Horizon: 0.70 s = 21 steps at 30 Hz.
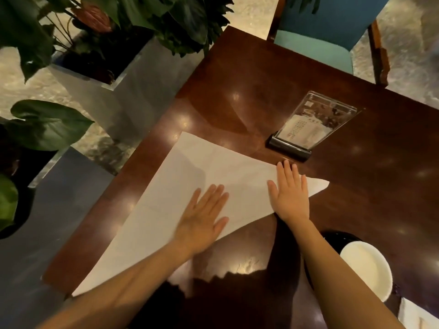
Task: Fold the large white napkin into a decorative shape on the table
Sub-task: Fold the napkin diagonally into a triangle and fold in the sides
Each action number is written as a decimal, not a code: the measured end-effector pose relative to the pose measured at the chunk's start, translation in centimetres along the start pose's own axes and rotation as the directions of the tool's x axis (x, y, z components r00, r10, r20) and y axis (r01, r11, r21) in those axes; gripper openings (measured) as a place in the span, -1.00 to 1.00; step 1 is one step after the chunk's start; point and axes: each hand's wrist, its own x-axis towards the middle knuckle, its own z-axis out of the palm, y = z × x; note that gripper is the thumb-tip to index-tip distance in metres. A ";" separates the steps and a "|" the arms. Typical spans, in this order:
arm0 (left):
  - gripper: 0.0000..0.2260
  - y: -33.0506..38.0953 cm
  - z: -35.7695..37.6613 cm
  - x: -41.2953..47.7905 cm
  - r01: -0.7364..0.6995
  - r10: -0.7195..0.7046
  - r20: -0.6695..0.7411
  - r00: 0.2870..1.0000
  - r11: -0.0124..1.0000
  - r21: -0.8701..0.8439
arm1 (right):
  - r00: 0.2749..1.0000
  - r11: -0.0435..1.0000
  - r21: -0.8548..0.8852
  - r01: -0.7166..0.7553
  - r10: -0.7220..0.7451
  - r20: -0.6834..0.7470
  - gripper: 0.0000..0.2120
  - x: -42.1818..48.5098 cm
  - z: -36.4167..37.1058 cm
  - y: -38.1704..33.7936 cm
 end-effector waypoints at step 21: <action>-0.45 -8.6 -2.3 -11.3 -0.268 0.260 0.204 0.944 0.963 0.016 | 0.740 0.759 0.116 0.640 -0.650 0.173 -0.45 -12.4 4.3 -16.4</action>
